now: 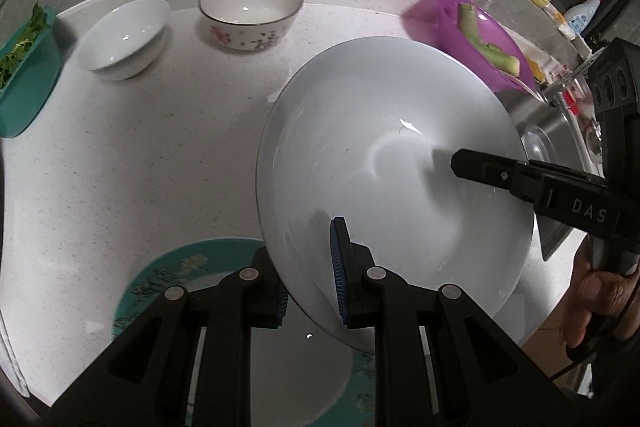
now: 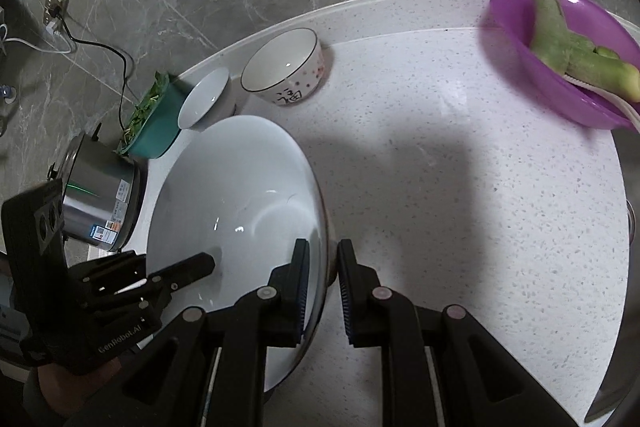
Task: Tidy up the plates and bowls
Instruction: 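Carry the large white bowl onto the plate stack and open both tools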
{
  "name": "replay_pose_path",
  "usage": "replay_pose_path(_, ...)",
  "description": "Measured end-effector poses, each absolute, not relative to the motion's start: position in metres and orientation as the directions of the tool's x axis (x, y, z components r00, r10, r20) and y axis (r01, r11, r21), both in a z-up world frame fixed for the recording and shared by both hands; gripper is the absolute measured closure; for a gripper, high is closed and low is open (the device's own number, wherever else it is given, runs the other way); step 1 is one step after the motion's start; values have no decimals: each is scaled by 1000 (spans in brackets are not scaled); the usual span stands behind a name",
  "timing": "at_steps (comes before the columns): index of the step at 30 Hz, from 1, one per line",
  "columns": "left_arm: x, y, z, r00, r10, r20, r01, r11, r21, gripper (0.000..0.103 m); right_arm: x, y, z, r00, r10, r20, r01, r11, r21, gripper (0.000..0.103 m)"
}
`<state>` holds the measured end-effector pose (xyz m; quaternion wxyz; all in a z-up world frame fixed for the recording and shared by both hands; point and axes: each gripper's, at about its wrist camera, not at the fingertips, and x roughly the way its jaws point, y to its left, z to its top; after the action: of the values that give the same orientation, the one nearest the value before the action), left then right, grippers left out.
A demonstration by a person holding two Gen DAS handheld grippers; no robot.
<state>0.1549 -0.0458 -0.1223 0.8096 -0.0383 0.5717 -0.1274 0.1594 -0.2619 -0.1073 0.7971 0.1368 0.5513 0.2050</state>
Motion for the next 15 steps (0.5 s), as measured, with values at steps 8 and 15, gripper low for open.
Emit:
replay_pose_path(8, 144, -76, -121, 302, -268, -915, 203, 956, -213, 87, 135, -288, -111, 292, 466, -835, -157, 885, 439, 86)
replay_pose_path(15, 109, -102, -130, 249, -293, -923, 250, 940, -231, 87, 102, -313, -120, 256, 461, -850, -122, 888, 444, 86)
